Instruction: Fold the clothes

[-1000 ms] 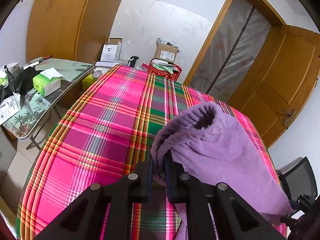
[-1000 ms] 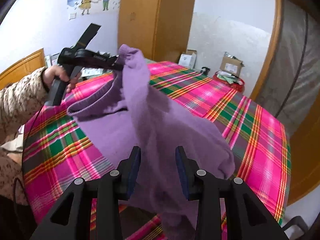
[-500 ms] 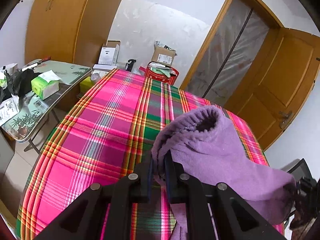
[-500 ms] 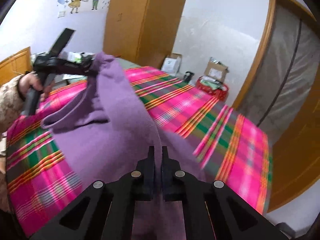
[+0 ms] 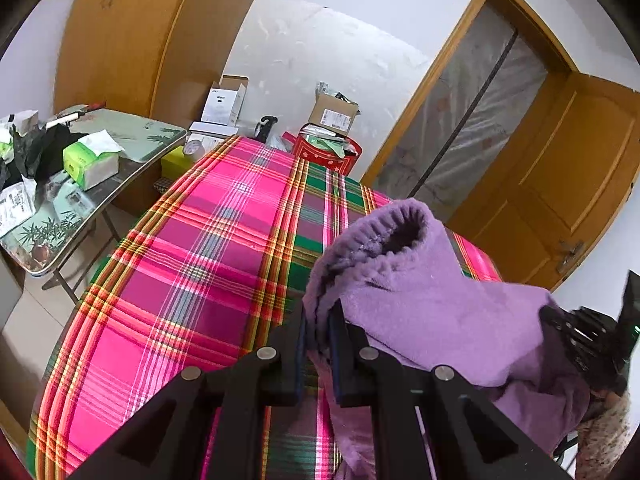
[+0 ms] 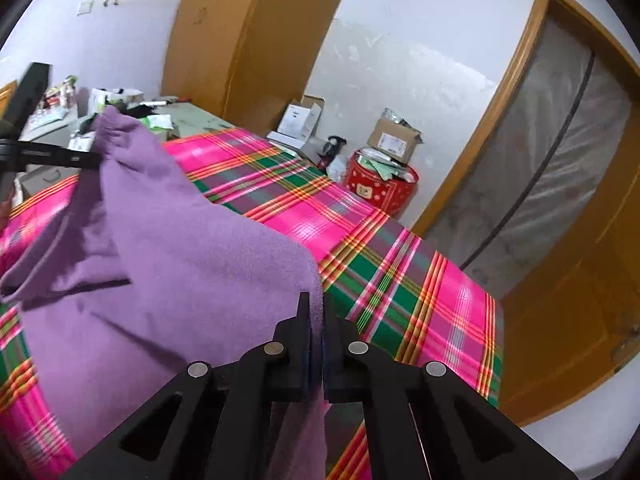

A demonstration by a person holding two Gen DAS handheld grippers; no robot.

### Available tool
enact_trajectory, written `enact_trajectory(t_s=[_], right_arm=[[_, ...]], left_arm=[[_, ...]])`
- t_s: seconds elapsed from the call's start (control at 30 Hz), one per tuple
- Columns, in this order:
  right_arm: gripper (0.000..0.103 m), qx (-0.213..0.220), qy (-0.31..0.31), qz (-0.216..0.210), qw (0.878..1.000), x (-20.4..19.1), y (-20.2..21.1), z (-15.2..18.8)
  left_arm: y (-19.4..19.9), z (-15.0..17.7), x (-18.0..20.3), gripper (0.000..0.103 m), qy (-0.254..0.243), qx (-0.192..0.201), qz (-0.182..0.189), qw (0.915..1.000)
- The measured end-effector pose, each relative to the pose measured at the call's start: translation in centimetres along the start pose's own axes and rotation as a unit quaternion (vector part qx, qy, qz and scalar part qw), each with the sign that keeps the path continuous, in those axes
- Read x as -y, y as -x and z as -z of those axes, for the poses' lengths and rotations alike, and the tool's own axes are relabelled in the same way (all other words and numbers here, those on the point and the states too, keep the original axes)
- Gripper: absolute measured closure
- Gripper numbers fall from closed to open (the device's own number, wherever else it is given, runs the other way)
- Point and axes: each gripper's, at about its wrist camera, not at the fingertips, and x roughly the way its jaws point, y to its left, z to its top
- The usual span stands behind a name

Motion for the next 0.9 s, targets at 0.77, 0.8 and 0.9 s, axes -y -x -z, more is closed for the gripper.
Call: enact_trajectory(t_s=[0.77,0.8,0.9], right_arm=[[0.099,-0.063,0.012,0.017,0.998,0.8,-13.1,-4.8],[0.099,-0.067,0.007,0.011,0.998,0.8,-13.6,-4.8],[0.099,-0.078,0.001,-0.001,0.997,0.8,-14.8,-4.7]], left_arm=[[-4.4,-2.0,-2.2,0.093,0.016,-0.045,-0.049,0.9976],[-4.6,-1.9,-2.5,0.093,0.021,-0.049,-0.051,0.9973],[-5.3,-1.6,-2.9,0.092,0.026,-0.064,-0.058,0.9959]])
